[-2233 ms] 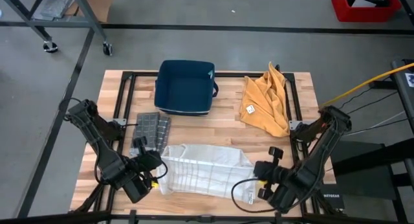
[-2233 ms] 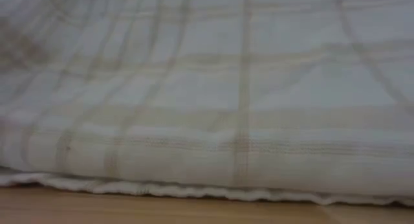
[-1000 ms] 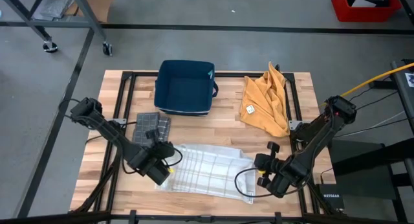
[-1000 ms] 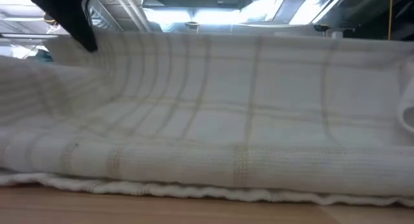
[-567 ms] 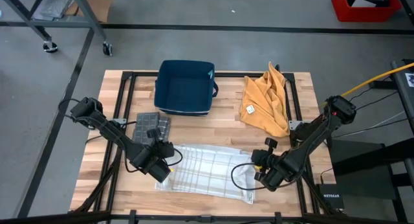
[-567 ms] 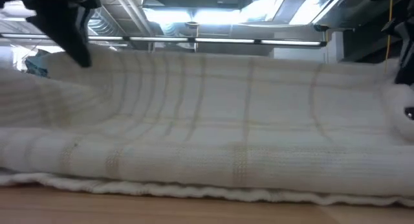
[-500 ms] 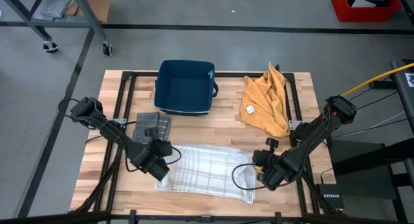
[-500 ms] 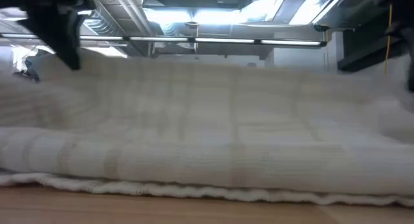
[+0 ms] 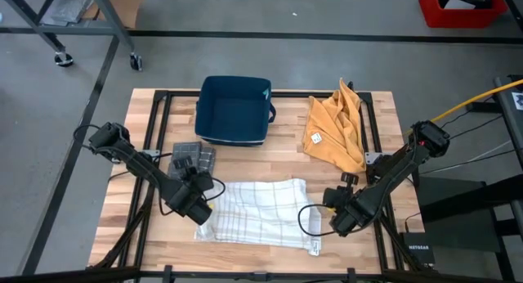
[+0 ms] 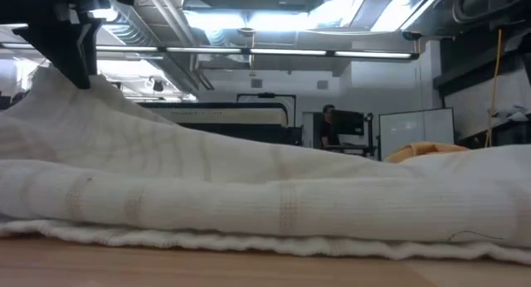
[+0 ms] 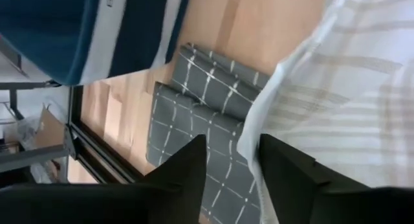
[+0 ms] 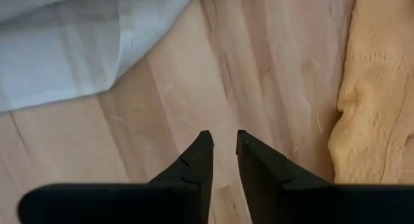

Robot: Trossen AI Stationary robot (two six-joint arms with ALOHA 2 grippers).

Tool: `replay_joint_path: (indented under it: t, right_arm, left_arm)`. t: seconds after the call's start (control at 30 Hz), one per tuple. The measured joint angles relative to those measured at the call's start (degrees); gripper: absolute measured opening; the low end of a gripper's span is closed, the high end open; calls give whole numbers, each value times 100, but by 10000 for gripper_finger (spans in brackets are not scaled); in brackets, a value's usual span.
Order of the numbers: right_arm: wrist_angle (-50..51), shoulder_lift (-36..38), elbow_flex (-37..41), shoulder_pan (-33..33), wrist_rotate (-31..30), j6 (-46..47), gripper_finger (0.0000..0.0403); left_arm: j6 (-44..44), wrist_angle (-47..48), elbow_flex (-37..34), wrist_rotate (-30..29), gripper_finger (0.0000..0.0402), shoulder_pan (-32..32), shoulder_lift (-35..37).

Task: Fold towel
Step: Fold the white patterned towel

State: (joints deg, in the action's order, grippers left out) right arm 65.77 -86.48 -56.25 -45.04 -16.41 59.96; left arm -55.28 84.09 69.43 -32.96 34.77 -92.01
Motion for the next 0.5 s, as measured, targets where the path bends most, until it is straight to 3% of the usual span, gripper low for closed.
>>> replay_joint_path:
  t: [0.37,0.5]
  right_arm:
    - [-168,0,-11,2,-15,21,77]
    - [-244,0,-11,2,369,453,77]
  left_arm:
    - [-879,627,11,-525,201,-352,0]
    - [-1064,520,15,20,206,-520,-2]
